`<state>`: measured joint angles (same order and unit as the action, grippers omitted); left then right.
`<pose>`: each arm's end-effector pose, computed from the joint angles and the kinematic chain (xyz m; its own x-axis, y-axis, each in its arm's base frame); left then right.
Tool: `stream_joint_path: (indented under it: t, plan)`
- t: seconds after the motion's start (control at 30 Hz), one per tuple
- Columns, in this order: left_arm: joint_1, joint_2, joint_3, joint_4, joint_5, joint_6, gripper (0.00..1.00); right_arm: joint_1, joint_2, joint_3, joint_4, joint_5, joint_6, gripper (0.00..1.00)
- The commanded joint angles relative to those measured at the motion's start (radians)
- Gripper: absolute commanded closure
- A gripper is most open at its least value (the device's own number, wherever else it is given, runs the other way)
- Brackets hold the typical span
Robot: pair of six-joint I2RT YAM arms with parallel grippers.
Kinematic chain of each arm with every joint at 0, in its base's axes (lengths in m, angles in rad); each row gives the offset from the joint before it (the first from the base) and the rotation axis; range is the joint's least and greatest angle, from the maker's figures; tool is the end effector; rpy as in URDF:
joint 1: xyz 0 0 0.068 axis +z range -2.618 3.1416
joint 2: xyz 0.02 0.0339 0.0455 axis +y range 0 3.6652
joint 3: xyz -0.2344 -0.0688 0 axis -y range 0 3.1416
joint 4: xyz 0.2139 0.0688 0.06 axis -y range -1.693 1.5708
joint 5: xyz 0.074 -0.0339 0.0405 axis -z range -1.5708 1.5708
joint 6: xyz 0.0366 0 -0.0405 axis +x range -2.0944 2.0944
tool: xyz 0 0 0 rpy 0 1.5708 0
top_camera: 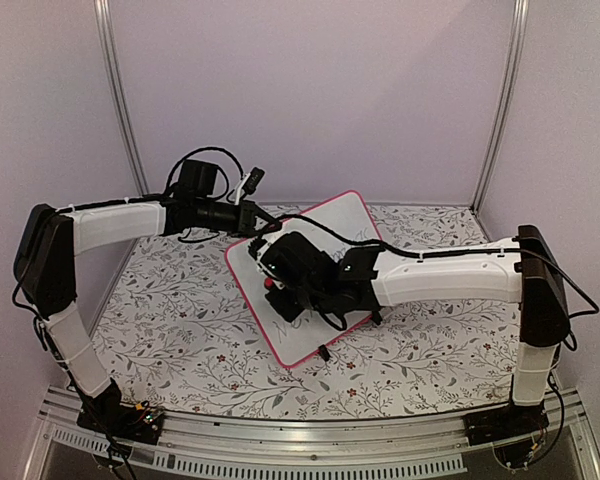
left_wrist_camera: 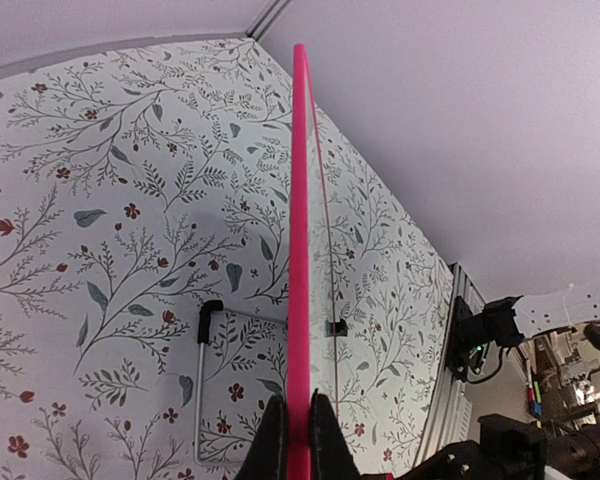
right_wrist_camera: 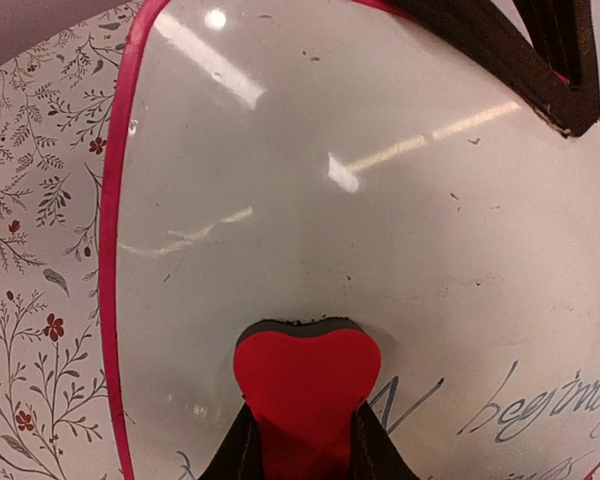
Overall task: Erase the whiteboard
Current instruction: Erase the whiteboard at the center of the board.
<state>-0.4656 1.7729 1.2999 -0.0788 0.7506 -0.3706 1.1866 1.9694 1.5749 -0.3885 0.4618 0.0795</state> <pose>0.3200 -0.1887 0.2463 -0.7435 0.0772 -0.6643 0.6202 0.4512 -0.6417 0.1677 0.3714 0.2274 -0.3201 -0.6020 -0.7315 -0.6884 0.6783 -0.2570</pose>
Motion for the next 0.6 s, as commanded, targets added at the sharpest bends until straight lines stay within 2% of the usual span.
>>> stream_joint_path:
  t: [0.0,0.57]
  plan:
    - [0.001,-0.013,-0.005,0.010,-0.039,0.017,1.00,-0.007,-0.014,-0.060,-0.059,0.004,0.041,1.00]
    - [-0.001,-0.013,-0.005,0.011,-0.040,0.017,1.00,0.003,-0.064,-0.145,-0.047,-0.051,0.093,1.00]
